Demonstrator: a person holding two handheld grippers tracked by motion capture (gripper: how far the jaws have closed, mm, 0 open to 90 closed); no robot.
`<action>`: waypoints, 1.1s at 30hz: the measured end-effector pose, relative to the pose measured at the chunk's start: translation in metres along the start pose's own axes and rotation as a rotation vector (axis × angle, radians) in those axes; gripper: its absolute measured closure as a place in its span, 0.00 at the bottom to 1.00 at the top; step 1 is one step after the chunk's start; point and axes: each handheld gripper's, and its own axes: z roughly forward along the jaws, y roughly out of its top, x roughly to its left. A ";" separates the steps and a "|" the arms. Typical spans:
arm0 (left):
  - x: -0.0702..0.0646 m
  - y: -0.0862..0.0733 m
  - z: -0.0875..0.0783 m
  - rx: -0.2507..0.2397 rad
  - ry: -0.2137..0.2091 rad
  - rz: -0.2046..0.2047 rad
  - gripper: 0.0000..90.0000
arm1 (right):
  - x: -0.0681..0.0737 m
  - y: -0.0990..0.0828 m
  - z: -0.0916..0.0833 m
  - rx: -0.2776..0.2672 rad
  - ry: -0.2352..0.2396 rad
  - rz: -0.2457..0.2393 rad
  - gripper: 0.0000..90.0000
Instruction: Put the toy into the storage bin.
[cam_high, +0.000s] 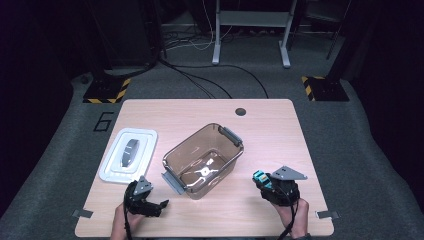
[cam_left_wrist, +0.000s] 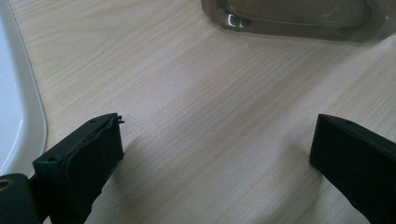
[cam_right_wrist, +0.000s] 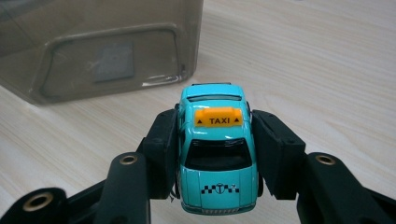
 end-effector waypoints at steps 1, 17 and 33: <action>0.000 0.000 0.001 -0.010 0.003 -0.002 0.02 | 0.000 0.003 -0.001 -0.002 -0.004 -0.007 0.58; 0.000 0.002 0.003 -0.015 0.006 -0.015 0.02 | -0.005 0.033 -0.009 -0.019 -0.022 -0.044 0.58; -0.001 0.002 0.003 -0.009 0.010 -0.015 0.02 | -0.005 0.062 -0.014 -0.059 -0.031 -0.072 0.58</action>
